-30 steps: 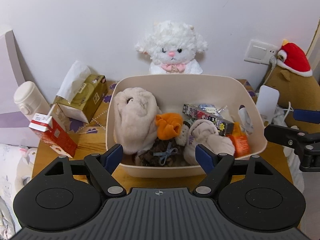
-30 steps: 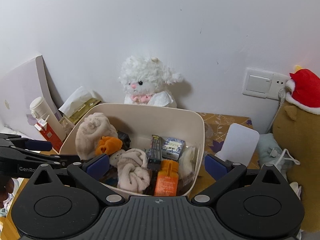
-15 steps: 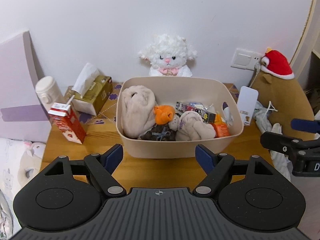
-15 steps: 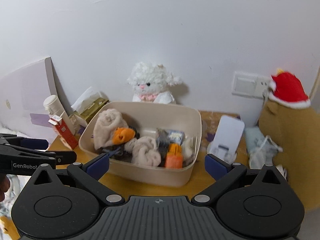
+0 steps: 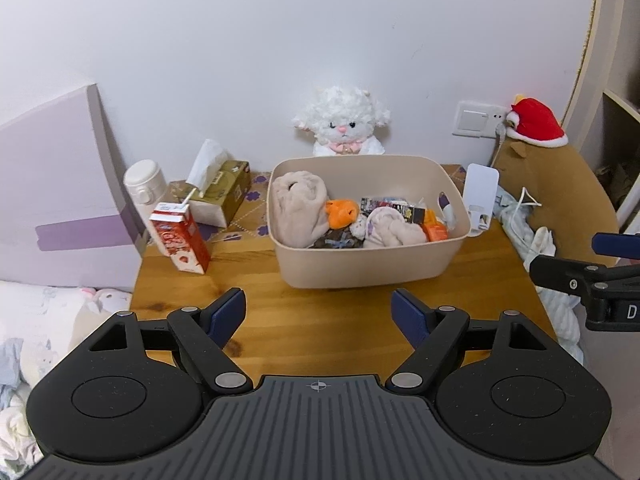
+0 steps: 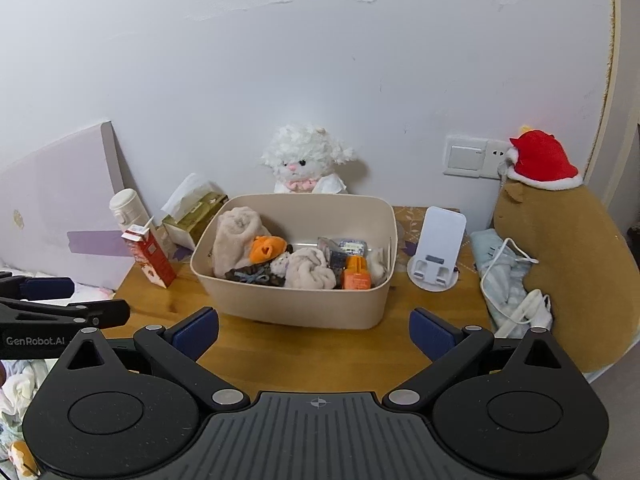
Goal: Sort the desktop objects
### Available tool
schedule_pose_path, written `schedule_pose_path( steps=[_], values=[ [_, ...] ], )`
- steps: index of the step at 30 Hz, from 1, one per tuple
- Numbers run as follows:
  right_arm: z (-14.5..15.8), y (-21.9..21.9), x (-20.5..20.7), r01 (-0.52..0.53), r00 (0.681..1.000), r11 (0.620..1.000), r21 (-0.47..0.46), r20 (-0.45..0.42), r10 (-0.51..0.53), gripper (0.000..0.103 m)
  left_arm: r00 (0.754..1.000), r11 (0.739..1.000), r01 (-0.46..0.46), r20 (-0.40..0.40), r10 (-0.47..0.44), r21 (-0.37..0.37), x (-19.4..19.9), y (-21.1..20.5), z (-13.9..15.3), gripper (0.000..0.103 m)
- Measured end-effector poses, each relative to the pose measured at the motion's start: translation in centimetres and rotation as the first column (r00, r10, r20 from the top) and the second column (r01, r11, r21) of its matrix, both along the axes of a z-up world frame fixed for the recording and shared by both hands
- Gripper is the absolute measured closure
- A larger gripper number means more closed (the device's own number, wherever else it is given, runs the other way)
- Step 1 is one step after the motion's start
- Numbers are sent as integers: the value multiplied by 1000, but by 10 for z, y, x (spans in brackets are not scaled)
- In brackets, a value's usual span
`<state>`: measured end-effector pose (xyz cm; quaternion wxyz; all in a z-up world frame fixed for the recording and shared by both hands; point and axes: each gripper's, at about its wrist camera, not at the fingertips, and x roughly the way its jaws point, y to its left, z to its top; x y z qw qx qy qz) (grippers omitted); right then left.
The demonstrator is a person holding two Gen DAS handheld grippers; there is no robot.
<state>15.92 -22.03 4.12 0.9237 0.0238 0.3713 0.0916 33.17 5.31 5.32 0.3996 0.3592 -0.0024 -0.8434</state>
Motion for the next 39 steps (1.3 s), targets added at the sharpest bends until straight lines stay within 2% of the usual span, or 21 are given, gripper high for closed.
schedule_pose_path(
  steps=[5,8,13,27,39],
  values=[
    [9,5,-25,20,1000,1000,4,-18,-20,0,1000,1000,-9,-29,9,-8,23,19,8,22],
    [13,6,-39,26,1000,1000,-12,-11,-26,0,1000,1000,-5,-4,5,-19,33,27,8,22],
    [19,9,-60,23,1000,999,-28,-5,-23,0,1000,1000,-13,4,13,14,51,34,8,22],
    [35,10,-113,41,999,998,-42,-12,-41,0,999,999,52,-2,-52,-1,95,73,35,21],
    [47,3,-154,70,996,995,-72,-56,-74,0,997,997,78,29,-78,19,129,93,34,21]
  ],
)
